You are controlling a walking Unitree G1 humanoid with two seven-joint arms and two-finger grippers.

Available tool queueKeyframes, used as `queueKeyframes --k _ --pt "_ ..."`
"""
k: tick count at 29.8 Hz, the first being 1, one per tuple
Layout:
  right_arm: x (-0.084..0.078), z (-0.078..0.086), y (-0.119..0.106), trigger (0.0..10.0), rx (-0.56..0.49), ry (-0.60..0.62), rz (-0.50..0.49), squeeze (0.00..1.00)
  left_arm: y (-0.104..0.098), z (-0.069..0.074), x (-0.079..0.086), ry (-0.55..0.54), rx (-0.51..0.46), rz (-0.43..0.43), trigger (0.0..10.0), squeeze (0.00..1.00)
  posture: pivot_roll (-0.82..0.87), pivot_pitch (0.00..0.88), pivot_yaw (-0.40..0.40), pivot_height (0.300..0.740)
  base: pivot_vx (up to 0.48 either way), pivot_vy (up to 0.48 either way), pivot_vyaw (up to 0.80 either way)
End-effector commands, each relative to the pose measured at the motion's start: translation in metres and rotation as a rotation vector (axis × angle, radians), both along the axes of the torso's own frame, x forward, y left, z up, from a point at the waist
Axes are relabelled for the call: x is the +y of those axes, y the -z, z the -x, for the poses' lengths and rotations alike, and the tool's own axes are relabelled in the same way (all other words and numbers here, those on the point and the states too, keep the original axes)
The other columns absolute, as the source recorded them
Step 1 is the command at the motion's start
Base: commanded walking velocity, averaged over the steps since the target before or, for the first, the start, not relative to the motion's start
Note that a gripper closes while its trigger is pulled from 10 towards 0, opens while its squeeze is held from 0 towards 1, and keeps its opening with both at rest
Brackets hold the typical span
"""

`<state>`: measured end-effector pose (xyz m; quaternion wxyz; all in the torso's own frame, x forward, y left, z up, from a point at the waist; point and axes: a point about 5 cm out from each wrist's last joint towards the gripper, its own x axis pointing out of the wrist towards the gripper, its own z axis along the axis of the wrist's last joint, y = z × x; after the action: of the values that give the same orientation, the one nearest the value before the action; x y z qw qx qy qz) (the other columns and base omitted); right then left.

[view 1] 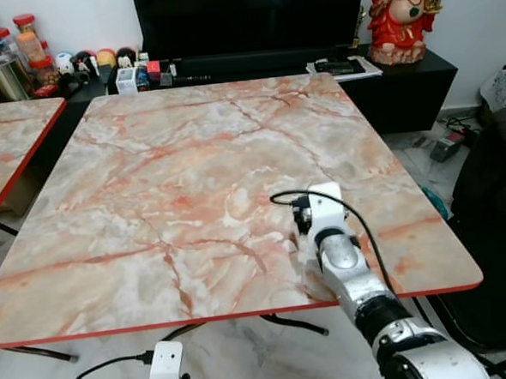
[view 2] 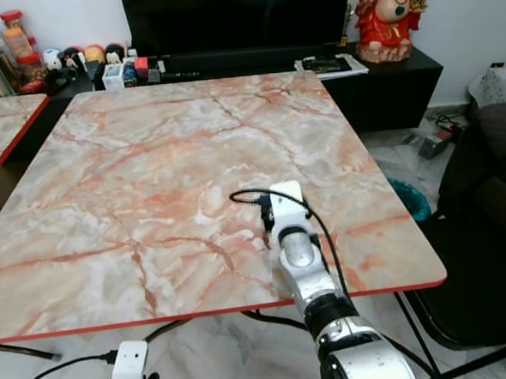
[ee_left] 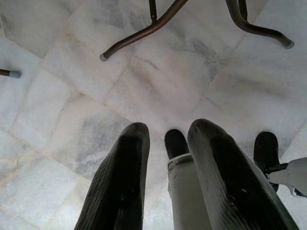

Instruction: Setting the table

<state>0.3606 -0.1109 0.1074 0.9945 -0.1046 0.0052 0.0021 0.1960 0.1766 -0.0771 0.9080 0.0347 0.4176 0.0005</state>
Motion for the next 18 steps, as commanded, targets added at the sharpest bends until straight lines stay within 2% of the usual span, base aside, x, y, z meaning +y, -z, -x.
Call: queueKeyframes --k 1,6,7,9,16,18 --pt "0.004 0.004 0.000 10.0 -0.033 -0.006 0.012 0.00 0.002 0.003 0.002 -0.006 0.016 0.001 10.0 0.00 -0.02 0.000 -0.003 0.740 0.000 0.000 0.00" --pt "0.008 0.010 -0.008 10.0 -0.125 -0.011 -0.003 0.00 0.002 0.003 0.003 -0.014 0.012 0.003 10.0 0.00 -0.02 0.000 -0.005 0.740 0.000 0.000 0.00" --pt "0.016 0.015 -0.016 10.0 -0.207 -0.070 -0.005 0.00 0.002 0.004 0.004 -0.021 0.012 0.003 10.0 0.00 -0.02 0.000 0.000 0.740 0.000 0.000 0.00" --pt "0.025 0.021 -0.020 10.0 -0.254 -0.126 -0.010 0.00 0.003 0.006 0.006 -0.025 0.017 0.002 10.0 0.00 -0.03 0.000 0.003 0.740 0.000 0.000 0.00" --pt "0.031 0.026 -0.013 10.0 -0.214 -0.133 -0.060 0.00 0.003 0.009 0.009 -0.055 0.022 0.002 10.0 0.00 -0.03 0.000 0.006 0.740 0.000 0.000 0.00" --pt "0.033 0.027 -0.016 10.0 -0.239 -0.151 -0.063 0.00 0.003 0.008 0.011 -0.054 0.020 -0.003 10.0 0.00 -0.02 0.000 0.007 0.740 0.000 0.362 0.00"
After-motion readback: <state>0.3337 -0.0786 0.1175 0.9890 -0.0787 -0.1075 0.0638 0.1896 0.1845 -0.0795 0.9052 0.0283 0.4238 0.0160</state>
